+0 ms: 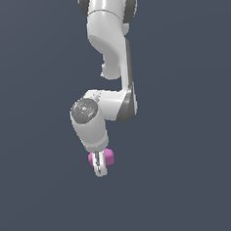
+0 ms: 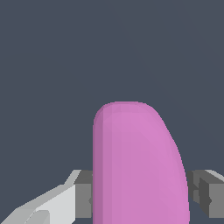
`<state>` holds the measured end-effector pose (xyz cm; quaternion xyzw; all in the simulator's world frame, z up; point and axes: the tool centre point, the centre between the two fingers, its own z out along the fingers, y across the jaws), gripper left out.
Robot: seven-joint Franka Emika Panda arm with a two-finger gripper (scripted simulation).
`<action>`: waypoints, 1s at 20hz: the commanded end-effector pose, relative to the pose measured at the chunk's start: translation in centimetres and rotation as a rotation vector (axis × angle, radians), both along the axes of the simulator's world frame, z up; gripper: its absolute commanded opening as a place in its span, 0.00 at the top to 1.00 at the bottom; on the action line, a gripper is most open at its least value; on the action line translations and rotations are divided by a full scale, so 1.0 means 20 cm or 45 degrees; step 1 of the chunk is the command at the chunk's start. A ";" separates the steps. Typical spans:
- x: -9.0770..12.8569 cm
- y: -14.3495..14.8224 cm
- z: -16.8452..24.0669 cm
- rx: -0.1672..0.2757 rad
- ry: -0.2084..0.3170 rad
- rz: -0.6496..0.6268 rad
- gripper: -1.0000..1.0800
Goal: Pick up the object and move it to a goal position.
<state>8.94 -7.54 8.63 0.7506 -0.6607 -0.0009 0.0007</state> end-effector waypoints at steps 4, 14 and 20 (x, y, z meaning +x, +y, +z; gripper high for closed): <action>-0.03 0.00 0.11 0.001 -0.002 0.000 1.00; -0.18 0.00 0.53 0.003 -0.002 -0.001 1.00; -0.28 0.00 0.87 0.004 -0.002 -0.002 1.00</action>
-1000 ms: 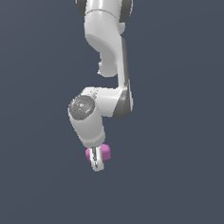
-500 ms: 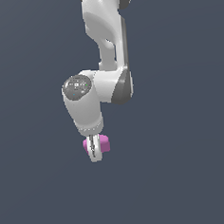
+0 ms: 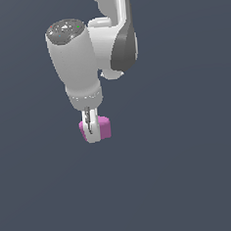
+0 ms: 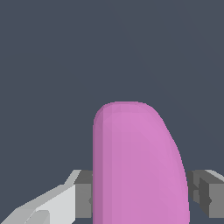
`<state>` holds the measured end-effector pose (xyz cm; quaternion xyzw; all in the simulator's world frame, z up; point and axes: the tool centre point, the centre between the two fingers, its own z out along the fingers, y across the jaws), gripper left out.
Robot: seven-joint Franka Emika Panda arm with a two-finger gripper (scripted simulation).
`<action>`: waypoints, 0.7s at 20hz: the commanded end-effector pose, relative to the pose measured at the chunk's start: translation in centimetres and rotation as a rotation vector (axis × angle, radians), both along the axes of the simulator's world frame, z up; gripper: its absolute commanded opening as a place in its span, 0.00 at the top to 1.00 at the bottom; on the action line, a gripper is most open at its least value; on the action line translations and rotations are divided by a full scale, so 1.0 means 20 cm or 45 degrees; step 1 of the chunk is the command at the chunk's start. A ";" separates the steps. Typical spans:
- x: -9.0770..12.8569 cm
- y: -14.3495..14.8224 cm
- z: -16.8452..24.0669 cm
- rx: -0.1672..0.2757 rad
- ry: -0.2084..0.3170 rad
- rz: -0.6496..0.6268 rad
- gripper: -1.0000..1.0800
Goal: Pick up the object and move it to a goal position.
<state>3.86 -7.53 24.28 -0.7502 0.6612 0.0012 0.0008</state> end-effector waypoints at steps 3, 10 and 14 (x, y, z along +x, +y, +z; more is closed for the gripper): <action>-0.08 0.00 0.25 -0.001 0.000 -0.001 1.00; -0.16 0.00 0.54 -0.003 -0.001 -0.001 1.00; -0.19 0.00 0.64 -0.004 -0.001 0.000 1.00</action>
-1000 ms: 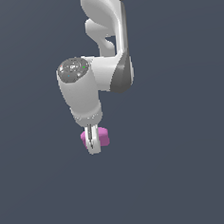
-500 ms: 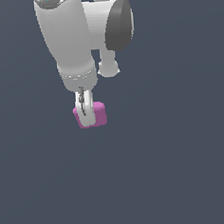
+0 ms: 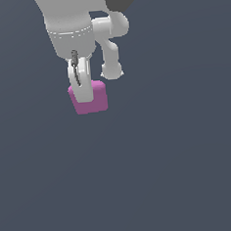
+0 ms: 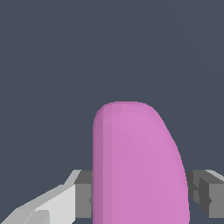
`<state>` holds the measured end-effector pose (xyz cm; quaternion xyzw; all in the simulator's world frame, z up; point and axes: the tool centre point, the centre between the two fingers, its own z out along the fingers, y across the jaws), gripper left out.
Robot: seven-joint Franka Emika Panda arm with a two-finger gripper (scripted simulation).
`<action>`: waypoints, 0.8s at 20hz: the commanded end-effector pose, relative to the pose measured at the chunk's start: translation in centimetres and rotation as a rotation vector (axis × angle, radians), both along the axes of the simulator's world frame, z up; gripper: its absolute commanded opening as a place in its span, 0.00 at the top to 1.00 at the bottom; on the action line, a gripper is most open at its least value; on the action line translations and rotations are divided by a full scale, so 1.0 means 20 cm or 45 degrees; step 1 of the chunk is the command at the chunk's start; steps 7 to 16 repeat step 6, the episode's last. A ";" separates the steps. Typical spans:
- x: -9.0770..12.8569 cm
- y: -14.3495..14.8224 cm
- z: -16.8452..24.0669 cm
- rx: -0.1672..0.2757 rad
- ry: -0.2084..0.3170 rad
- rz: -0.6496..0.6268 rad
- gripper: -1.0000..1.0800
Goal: Pick up the object and move it to a goal position.
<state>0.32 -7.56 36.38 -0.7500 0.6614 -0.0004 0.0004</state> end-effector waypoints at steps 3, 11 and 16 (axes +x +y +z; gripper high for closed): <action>-0.02 0.00 0.08 -0.001 0.001 0.001 1.00; -0.02 0.00 0.09 -0.001 0.001 0.002 1.00; -0.02 0.00 0.09 -0.001 0.001 0.002 1.00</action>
